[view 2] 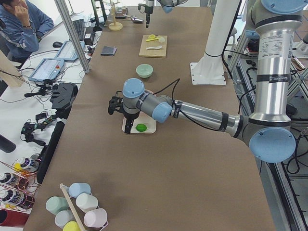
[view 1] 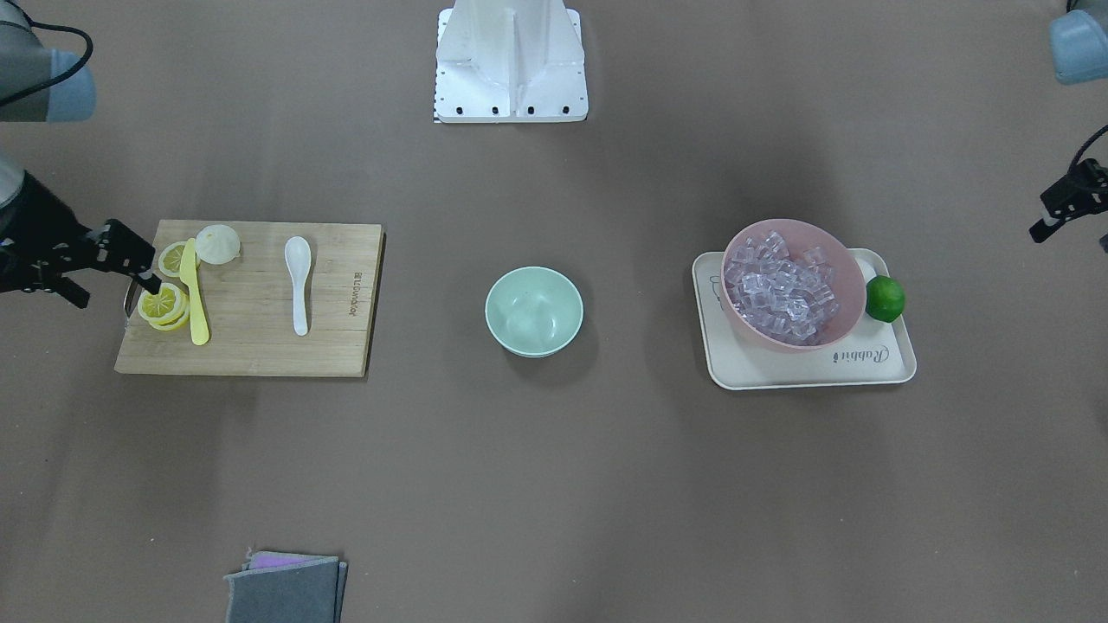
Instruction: Put spoon and ice into bowl
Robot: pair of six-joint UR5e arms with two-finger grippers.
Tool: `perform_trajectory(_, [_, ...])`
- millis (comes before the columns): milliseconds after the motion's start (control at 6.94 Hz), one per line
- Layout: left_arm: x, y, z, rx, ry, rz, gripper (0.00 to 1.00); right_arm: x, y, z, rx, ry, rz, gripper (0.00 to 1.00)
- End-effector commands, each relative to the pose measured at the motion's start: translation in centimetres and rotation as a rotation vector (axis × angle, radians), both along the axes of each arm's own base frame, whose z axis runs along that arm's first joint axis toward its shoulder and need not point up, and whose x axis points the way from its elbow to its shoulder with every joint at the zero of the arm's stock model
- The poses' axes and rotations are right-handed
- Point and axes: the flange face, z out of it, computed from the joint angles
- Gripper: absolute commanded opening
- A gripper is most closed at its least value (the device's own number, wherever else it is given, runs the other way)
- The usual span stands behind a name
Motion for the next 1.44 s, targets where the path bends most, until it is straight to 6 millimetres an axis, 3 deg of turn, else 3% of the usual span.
perform_trajectory(0, [3.5,-1.4,-4.1,0.084,-0.005,0.034,0.98,-7.1,1.7,-3.1,-0.003,0.002,0.014,0.99])
perform_trajectory(144, [5.9,-2.2,-5.3,0.109,-0.046,0.024,0.98,-10.0,2.7,-4.0,0.000,0.008,0.014,0.99])
perform_trajectory(432, [10.8,-2.6,-8.1,0.104,-0.026,0.044,0.97,-12.8,3.9,-4.0,0.013,0.030,0.007,0.94])
perform_trajectory(720, [15.0,-2.4,-9.7,0.107,-0.033,0.051,0.97,-15.1,4.8,-2.5,0.028,0.077,0.005,0.85])
perform_trajectory(864, [16.9,-2.0,-9.7,0.115,-0.047,0.070,0.97,-15.6,4.8,-2.7,0.030,0.073,-0.002,0.83])
perform_trajectory(1008, [17.5,-1.8,-9.5,0.115,-0.051,0.080,0.97,-16.3,5.3,-2.7,0.030,0.073,-0.014,0.82])
perform_trajectory(1297, [18.0,-1.6,-9.6,0.120,-0.055,0.083,0.97,-16.8,5.4,-2.7,0.031,0.073,-0.020,0.69])
